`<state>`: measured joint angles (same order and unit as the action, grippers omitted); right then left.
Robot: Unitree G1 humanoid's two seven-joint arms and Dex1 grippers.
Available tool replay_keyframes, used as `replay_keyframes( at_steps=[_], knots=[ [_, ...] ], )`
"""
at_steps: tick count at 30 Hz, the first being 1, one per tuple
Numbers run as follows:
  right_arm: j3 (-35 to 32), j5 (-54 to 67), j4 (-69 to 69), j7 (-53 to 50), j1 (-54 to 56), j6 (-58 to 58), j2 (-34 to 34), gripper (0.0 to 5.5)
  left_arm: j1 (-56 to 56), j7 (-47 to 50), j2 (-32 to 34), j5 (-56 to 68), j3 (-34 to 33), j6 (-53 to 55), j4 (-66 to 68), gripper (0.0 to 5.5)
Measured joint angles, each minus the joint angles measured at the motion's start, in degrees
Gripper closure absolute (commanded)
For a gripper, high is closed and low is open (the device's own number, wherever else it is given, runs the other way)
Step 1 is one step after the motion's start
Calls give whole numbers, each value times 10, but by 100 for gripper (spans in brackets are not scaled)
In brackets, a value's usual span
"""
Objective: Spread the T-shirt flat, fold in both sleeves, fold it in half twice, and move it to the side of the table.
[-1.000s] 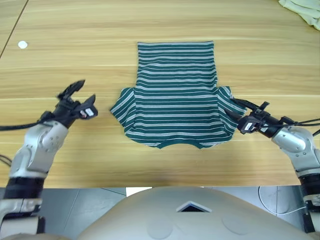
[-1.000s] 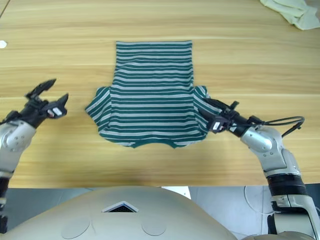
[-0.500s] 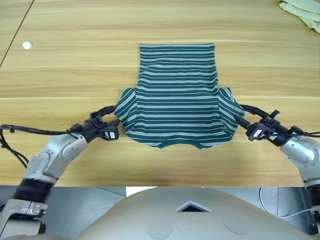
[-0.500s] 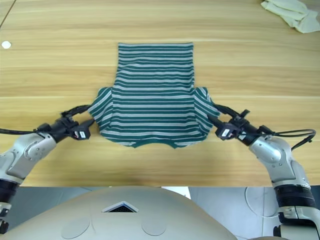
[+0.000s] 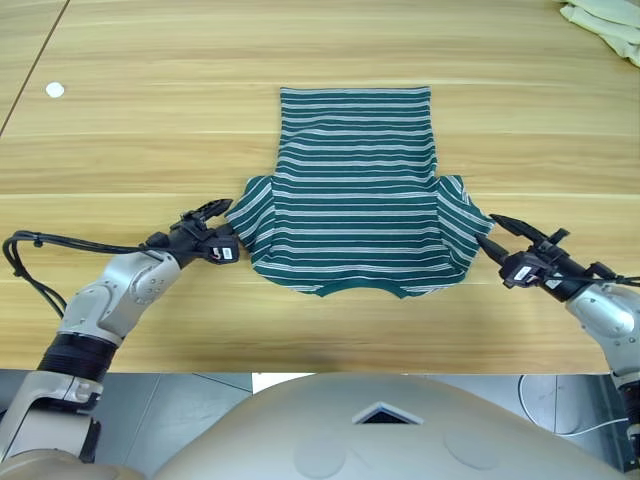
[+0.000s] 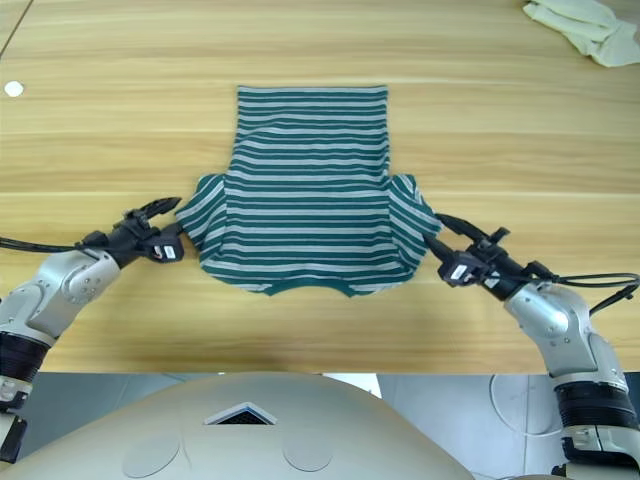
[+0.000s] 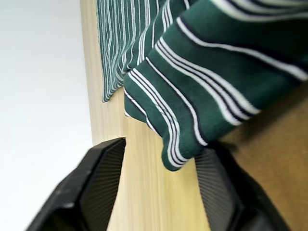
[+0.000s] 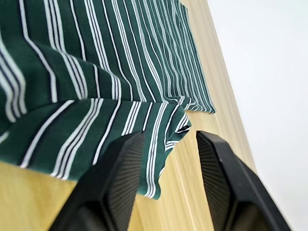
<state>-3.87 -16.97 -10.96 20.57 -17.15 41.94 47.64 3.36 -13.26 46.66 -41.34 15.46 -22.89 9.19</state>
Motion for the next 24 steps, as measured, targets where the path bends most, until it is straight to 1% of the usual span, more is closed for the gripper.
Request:
replay_keyframes(
  at_steps=[1,2,5,13,20,24],
  knots=[
    [0,0,0,-2,-2,0,0,350,0,0,0,0,2,3,0,367],
    [-1,0,0,-4,-4,0,0,350,0,0,0,0,5,5,1,395],
    [-2,0,0,-6,-7,0,0,350,0,0,0,2,11,5,6,454],
    [-3,0,7,-7,-16,0,0,350,-15,-4,10,5,17,4,8,548],
    [-6,0,13,-12,-19,0,0,350,-13,13,11,13,15,-7,13,549],
    [-7,0,15,-18,-19,-1,0,350,1,41,-17,35,11,-22,-4,549]
  ],
)
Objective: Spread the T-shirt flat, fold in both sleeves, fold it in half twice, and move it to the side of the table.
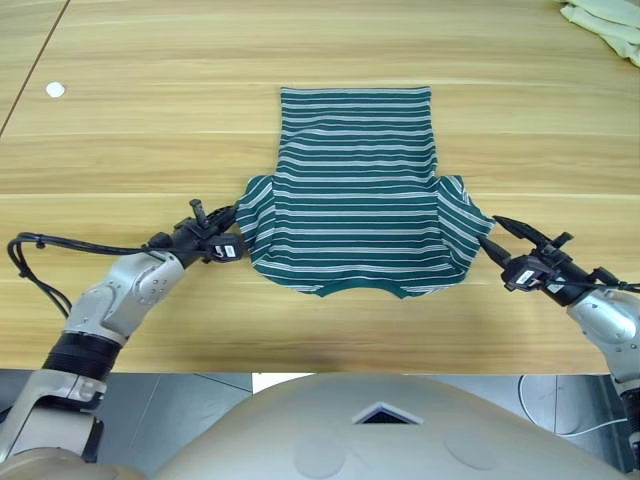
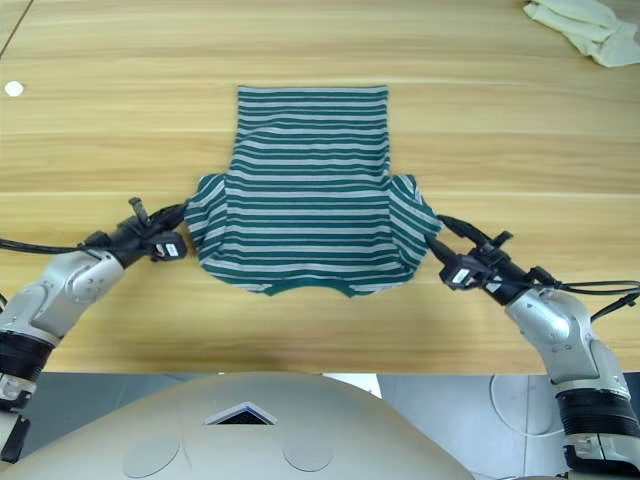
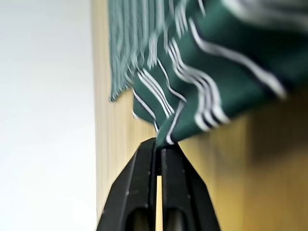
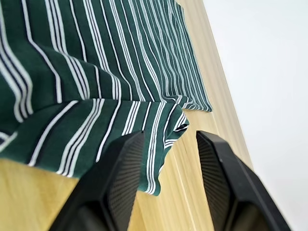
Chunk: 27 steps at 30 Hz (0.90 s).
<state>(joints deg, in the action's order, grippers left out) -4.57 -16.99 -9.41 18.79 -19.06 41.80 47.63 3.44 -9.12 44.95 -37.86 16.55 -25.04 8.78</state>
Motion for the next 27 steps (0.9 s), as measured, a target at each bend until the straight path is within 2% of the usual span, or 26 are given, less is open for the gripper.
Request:
replay_keyframes(
  at_steps=[9,16,19,24,27],
  knots=[
    [5,-4,-11,-1,1,-1,-1,350,13,72,-32,6,-13,-40,-22,549],
    [9,-9,-19,-3,4,-1,-13,350,-26,110,-57,-13,-17,-64,-19,549],
    [12,-12,-21,-6,6,-1,-16,350,-38,111,-70,-15,-6,-77,-11,549],
    [20,-22,-21,-7,13,-3,-18,350,-62,102,-104,-31,50,-114,30,549],
    [24,-23,-21,-9,16,-3,-20,350,-74,89,-124,-27,76,-136,58,491]
  ],
)
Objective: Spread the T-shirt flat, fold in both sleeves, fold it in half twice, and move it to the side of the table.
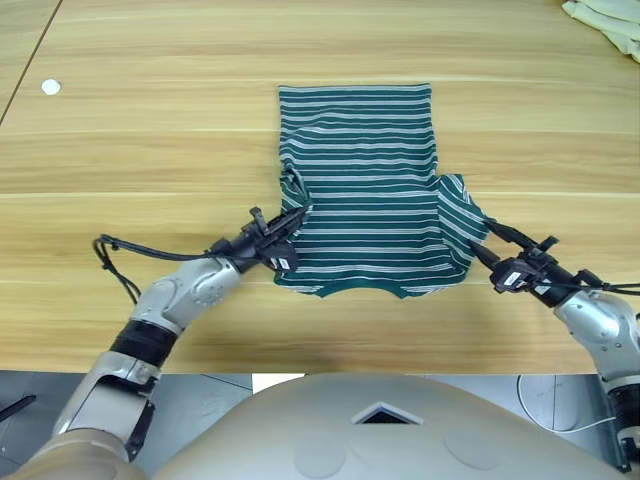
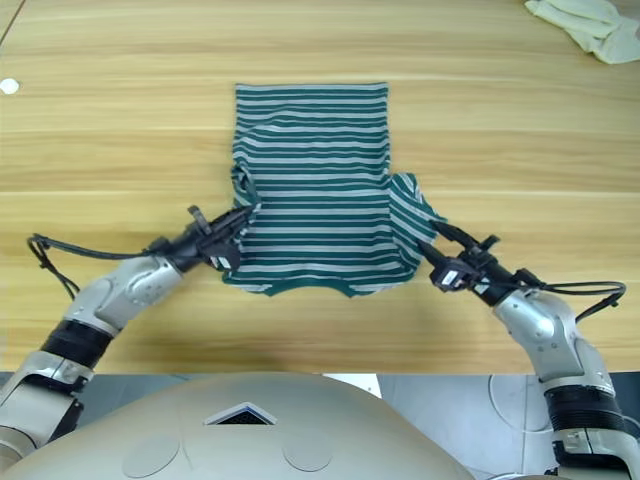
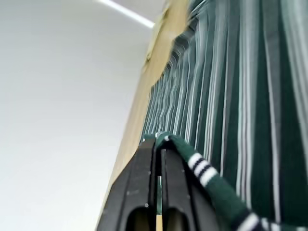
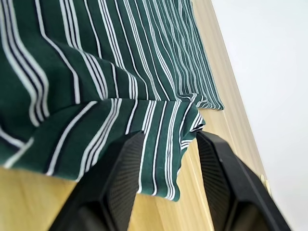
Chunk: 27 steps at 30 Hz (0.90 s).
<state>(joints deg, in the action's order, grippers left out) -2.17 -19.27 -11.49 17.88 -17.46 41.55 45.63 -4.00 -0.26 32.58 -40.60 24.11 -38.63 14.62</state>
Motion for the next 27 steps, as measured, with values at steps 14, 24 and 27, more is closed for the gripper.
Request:
replay_keyframes(
  at_steps=[14,24,27],
  knots=[
    [8,-14,1,-17,4,-2,-8,350,-14,-3,-27,29,-21,1,28,299],
    [-58,-118,15,-52,-88,-66,54,350,18,-4,-21,139,-105,-24,-85,299],
    [-20,-134,-8,-56,-47,-67,51,350,19,-6,-23,140,-111,-23,-90,299]
  ],
)
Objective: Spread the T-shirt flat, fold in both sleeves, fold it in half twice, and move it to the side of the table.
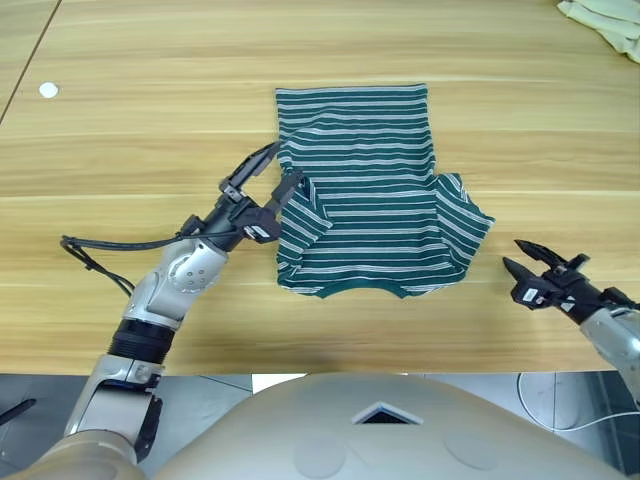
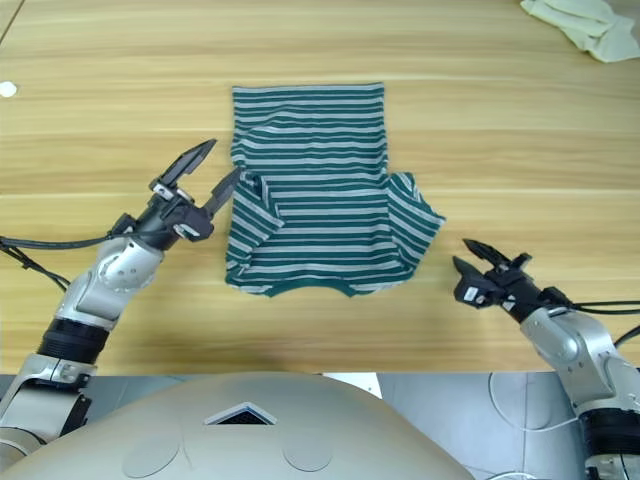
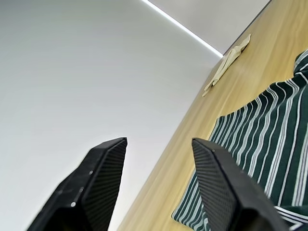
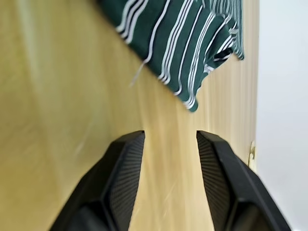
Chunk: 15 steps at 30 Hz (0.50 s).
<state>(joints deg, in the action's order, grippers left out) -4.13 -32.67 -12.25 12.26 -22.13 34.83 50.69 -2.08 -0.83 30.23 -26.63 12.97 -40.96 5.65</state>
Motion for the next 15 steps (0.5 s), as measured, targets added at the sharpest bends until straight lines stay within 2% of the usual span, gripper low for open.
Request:
replay_keyframes(
  at_steps=[8,15],
  knots=[
    [85,-50,-81,-70,123,-10,-13,350,1,-9,-4,-8,-1,0,-1,299],
    [120,-53,-122,-113,158,-12,-18,350,1,-10,-12,-14,3,0,2,299]
  ],
)
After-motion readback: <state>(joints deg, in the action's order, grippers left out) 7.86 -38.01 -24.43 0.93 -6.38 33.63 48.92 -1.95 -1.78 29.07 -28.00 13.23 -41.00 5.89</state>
